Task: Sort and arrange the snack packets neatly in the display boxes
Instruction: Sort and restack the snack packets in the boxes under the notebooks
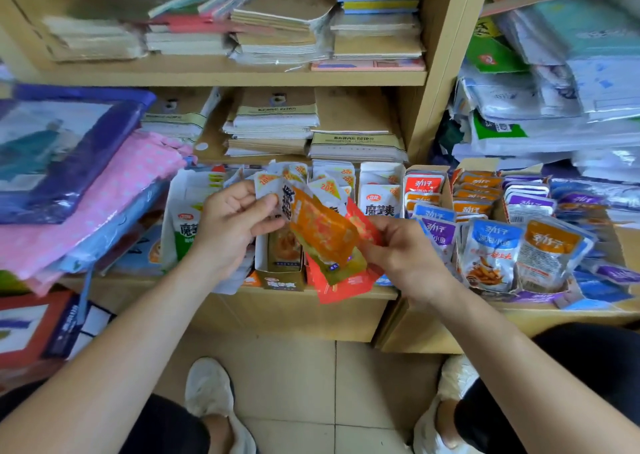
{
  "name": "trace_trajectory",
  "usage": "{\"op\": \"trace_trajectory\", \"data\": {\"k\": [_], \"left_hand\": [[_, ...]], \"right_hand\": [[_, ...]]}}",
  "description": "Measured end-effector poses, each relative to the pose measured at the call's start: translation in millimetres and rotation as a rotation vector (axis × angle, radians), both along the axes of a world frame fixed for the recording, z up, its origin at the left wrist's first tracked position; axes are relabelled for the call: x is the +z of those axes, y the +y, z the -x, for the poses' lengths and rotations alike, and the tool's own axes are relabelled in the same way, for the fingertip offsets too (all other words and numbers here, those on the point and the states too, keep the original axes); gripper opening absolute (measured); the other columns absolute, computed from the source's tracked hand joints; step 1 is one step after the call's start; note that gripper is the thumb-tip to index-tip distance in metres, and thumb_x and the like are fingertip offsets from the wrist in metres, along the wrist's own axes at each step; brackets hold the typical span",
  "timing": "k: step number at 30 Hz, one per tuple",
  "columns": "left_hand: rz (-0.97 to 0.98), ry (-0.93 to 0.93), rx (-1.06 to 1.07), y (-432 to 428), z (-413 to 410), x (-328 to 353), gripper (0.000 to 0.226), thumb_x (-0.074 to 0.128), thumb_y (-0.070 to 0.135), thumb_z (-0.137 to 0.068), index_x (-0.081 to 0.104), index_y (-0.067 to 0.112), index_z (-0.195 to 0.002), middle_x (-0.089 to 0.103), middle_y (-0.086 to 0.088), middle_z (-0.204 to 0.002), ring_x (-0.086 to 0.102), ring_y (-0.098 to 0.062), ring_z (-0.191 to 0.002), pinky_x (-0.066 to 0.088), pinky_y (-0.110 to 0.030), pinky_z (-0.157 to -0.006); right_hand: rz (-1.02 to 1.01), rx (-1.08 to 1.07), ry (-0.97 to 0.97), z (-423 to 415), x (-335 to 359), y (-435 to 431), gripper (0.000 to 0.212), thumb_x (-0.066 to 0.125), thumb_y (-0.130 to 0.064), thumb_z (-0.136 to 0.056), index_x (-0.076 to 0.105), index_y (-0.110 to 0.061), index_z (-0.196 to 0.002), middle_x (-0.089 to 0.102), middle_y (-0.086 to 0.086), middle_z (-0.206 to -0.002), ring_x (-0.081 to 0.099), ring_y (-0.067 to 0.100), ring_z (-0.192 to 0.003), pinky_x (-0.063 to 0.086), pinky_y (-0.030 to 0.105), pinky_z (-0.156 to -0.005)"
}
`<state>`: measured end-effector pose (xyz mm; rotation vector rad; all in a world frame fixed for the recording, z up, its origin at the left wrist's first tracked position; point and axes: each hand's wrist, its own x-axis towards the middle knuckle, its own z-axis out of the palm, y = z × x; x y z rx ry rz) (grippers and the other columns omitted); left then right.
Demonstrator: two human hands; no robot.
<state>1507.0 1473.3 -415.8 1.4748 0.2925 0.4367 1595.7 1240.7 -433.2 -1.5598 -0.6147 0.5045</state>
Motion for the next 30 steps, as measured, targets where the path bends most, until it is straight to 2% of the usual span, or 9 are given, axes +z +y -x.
{"op": "trace_trajectory", "data": {"k": [3,7,11,15,19,22,24,28,30], "left_hand": [[0.019,0.021,0.097,17.3,-1.4,2.2,0.019,0.054,0.001,-0.099,0.068,0.012,-0.107,0.073,-0.006,-0.095,0.071,-0.015,-0.082,0.060,-0.028,-0.070],[-0.007,0.032,0.194,31.6,-2.4,4.6,0.016,0.058,0.003,-0.099,0.068,0.013,-0.105,0.072,-0.008,-0.096,0.071,-0.015,-0.081,0.058,-0.023,-0.062],[-0.049,0.035,0.272,34.7,-3.3,4.3,0.012,0.061,0.005,-0.097,0.067,0.011,-0.106,0.077,0.003,-0.087,0.072,-0.010,-0.076,0.056,-0.022,-0.060],[-0.094,0.030,0.364,32.2,-4.3,4.2,0.017,0.066,0.006,-0.095,0.066,0.003,-0.112,0.076,-0.003,-0.092,0.072,-0.009,-0.074,0.056,-0.022,-0.059],[-0.104,0.034,0.412,24.9,-4.3,3.3,0.019,0.069,0.007,-0.093,0.068,0.002,-0.111,0.076,-0.005,-0.095,0.074,-0.013,-0.077,0.056,-0.022,-0.058],[-0.122,0.029,0.426,12.9,-5.9,3.8,0.009,0.072,0.008,-0.091,0.070,0.007,-0.100,0.077,-0.003,-0.090,0.074,-0.014,-0.077,0.058,-0.024,-0.058],[-0.146,0.030,0.429,5.0,-7.7,4.8,0.007,0.074,0.010,-0.090,0.070,0.009,-0.095,0.077,-0.001,-0.085,0.074,-0.011,-0.074,0.057,-0.024,-0.055],[-0.155,0.004,0.474,8.4,-9.5,11.3,0.010,0.073,0.014,-0.091,0.069,0.008,-0.097,0.077,-0.003,-0.086,0.074,-0.012,-0.074,0.056,-0.023,-0.055],[-0.138,-0.031,0.546,15.7,-6.9,16.7,0.009,0.073,0.014,-0.092,0.068,0.008,-0.097,0.076,-0.003,-0.087,0.073,-0.010,-0.072,0.055,-0.022,-0.054]], "right_hand": [[-0.045,-0.091,0.177,-4.6,0.4,-0.7,0.010,0.065,0.002,-0.092,0.070,0.002,-0.100,0.076,0.018,-0.096,0.073,0.036,-0.089,0.061,0.045,-0.077],[-0.063,-0.205,0.274,-10.0,1.5,-3.8,0.010,0.066,-0.003,-0.093,0.069,-0.006,-0.102,0.078,0.008,-0.095,0.075,0.026,-0.088,0.061,0.033,-0.068],[-0.076,-0.340,0.246,-16.9,1.2,-8.3,0.020,0.068,-0.007,-0.092,0.067,-0.004,-0.112,0.077,0.006,-0.101,0.075,0.026,-0.092,0.061,0.042,-0.075],[-0.119,-0.483,0.181,-19.5,7.3,-12.7,0.015,0.068,-0.004,-0.092,0.068,-0.006,-0.107,0.077,-0.015,-0.087,0.075,0.013,-0.087,0.061,0.040,-0.080],[-0.189,-0.603,0.210,-25.9,9.0,-19.0,0.017,0.070,-0.002,-0.090,0.069,-0.010,-0.105,0.076,0.005,-0.104,0.074,0.023,-0.096,0.061,0.040,-0.082],[-0.222,-0.644,0.225,-29.1,7.7,-21.5,0.026,0.068,-0.002,-0.091,0.067,-0.004,-0.117,0.075,0.005,-0.104,0.074,0.021,-0.093,0.061,0.032,-0.074],[-0.232,-0.644,0.232,-29.5,6.5,-22.8,0.028,0.068,-0.002,-0.091,0.067,-0.004,-0.119,0.075,0.006,-0.106,0.074,0.021,-0.095,0.062,0.032,-0.075],[-0.207,-0.617,0.199,-29.7,1.6,-21.9,0.021,0.069,-0.005,-0.092,0.067,-0.006,-0.113,0.074,0.009,-0.110,0.073,0.025,-0.100,0.061,0.041,-0.084],[-0.195,-0.606,0.133,-27.0,0.1,-16.7,0.013,0.070,-0.005,-0.091,0.070,-0.013,-0.101,0.075,0.008,-0.106,0.073,0.023,-0.097,0.061,0.043,-0.085]]}}
